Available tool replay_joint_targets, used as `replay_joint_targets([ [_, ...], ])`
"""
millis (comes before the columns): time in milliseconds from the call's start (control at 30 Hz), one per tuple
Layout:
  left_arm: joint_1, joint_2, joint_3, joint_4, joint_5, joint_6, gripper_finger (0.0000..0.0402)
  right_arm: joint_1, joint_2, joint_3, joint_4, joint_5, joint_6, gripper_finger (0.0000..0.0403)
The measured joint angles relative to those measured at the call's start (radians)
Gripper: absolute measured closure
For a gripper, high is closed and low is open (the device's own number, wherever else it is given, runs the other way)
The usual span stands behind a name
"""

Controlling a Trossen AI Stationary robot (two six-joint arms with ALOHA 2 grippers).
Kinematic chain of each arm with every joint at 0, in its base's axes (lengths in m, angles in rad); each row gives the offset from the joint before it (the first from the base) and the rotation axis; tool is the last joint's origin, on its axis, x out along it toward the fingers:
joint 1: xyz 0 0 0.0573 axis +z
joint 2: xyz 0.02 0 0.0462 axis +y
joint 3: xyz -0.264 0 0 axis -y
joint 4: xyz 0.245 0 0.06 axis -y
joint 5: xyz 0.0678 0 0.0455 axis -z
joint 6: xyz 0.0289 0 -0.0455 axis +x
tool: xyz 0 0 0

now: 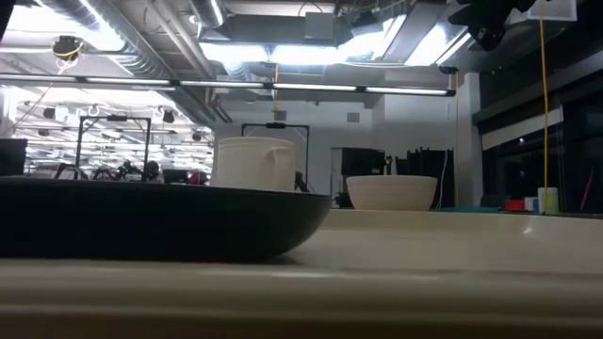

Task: Set up tray
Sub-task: Put the white bowl on the black plate

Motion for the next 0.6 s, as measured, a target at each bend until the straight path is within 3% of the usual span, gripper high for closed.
replay_joint_targets([
  [333, 0.143, -0.176, -0.005, 0.011, -0.169, 0.040, 0.0313, 0.000, 0.000, 0.000, 0.000, 0.000, 0.000, 0.0258],
  [500, 0.260, -0.249, -0.005, 0.012, -0.278, 0.212, 0.0310, 0.000, 0.000, 0.000, 0.003, 0.000, -0.002, 0.0258],
  [600, 0.348, -0.256, -0.005, 0.025, -0.288, 0.367, 0.0309, 0.000, 0.000, 0.000, 0.017, 0.000, 0.001, 0.0258],
])
